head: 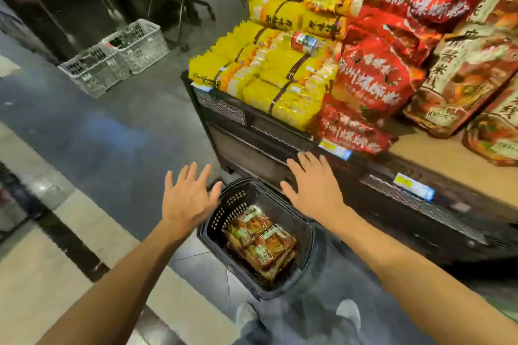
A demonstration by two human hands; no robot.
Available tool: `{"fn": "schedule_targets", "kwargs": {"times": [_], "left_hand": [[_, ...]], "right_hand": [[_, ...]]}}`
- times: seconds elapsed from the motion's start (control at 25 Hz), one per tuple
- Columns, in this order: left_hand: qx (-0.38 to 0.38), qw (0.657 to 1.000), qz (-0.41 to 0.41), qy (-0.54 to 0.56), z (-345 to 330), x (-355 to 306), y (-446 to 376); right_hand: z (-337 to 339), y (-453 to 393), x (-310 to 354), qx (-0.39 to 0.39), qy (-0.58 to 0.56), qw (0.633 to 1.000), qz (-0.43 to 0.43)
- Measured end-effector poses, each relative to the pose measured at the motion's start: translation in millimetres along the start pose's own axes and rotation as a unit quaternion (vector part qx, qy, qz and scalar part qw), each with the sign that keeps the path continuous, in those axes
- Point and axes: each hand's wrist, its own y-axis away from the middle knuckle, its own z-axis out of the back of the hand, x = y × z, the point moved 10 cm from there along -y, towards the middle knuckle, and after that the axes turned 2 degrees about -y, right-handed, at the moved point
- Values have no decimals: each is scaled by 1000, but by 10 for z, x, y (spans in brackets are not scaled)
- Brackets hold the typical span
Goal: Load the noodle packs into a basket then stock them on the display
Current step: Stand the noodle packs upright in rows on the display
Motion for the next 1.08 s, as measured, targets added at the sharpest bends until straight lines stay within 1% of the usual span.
{"fn": "schedule_targets", "kwargs": {"times": [0.08, 0.2, 0.28, 0.36, 0.44, 0.48, 0.52, 0.56, 0.64, 0.68, 0.72, 0.76, 0.84, 0.92, 0.96, 1.0, 1.04, 1.08], "left_hand": [[28, 999, -24, -16, -332, 44, -82], [56, 996, -62, -27, -872, -5, -281], [69, 995, -71, -26, -1199, -44, -399], [87, 992, -81, -41, -1674, -115, -502], [131, 987, -86, -43, -2300, -215, -572], [134, 986, -90, -46, -2573, -266, -596], [145, 983, -103, -56, -2987, -339, -615], [145, 984, -90, -57, -3003, -263, -619], [162, 978, -108, -80, -3686, -396, -768], [156, 978, -114, -84, -3971, -411, -838], [168, 973, -132, -91, -4420, -515, -916], [169, 972, -129, -102, -4418, -507, -980], [189, 967, -139, -99, -5122, -601, -1136], [190, 963, -164, -101, -5754, -658, -1381], [185, 961, -172, -112, -5791, -719, -1459], [194, 958, -184, -103, -6023, -757, -1539], [210, 955, -179, -110, -6346, -707, -1669], [225, 952, -178, -103, -6569, -712, -1782]], "right_hand": [[-369, 89, 7, 15, -10, 999, -40], [-1000, 184, -90, 63, -6, 994, -89], [-1386, 198, -194, 82, -10, 990, -115], [-1885, 213, -309, 100, -18, 985, -137], [-2555, 219, -383, 135, -41, 979, -148], [-2816, 235, -439, 137, -51, 976, -160], [-3231, 272, -485, 155, -66, 971, -172], [-3259, 225, -435, 161, -75, 970, -169], [-3998, 250, -505, 191, -99, 957, -193], [-4287, 232, -498, 193, -111, 954, -199], [-4748, 262, -514, 209, -104, 951, -201], [-4780, 247, -486, 209, -96, 952, -200], [-5507, 228, -514, 224, -93, 946, -217], [-6189, 123, -526, 227, -95, 940, -235], [-6225, 127, -600, 229, -89, 936, -251], [-6501, 121, -584, 235, -102, 930, -263], [-6879, 113, -557, 247, -118, 920, -281], [-7113, 125, -576, 261, -137, 906, -304]]}}
